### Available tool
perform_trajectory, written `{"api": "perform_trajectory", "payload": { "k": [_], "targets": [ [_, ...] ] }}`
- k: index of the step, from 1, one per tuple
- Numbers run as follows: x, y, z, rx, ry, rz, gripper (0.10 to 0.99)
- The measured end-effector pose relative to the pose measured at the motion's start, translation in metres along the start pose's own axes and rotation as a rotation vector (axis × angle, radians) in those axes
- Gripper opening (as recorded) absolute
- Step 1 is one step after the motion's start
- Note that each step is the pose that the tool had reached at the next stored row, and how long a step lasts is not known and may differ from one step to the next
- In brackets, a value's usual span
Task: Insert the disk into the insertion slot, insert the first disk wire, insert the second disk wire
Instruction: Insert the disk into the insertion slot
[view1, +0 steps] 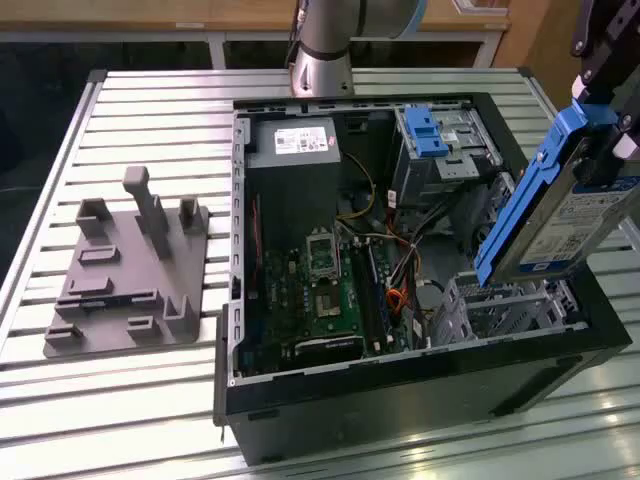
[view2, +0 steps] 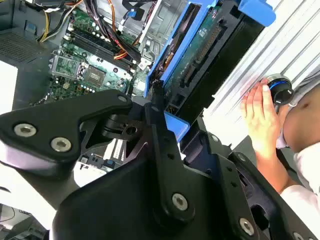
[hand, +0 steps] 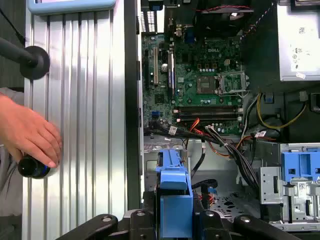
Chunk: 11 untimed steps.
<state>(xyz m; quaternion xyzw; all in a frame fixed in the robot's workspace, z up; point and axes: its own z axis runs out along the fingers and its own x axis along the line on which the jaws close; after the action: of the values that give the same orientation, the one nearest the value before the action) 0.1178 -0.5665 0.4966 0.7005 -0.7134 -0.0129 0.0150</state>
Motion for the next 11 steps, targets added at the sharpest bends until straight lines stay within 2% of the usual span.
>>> {"api": "perform_trajectory", "payload": {
  "k": [11],
  "targets": [
    [0.0, 0.0, 0.0, 0.0, 0.0, 0.0, 0.365]
  ]
}}
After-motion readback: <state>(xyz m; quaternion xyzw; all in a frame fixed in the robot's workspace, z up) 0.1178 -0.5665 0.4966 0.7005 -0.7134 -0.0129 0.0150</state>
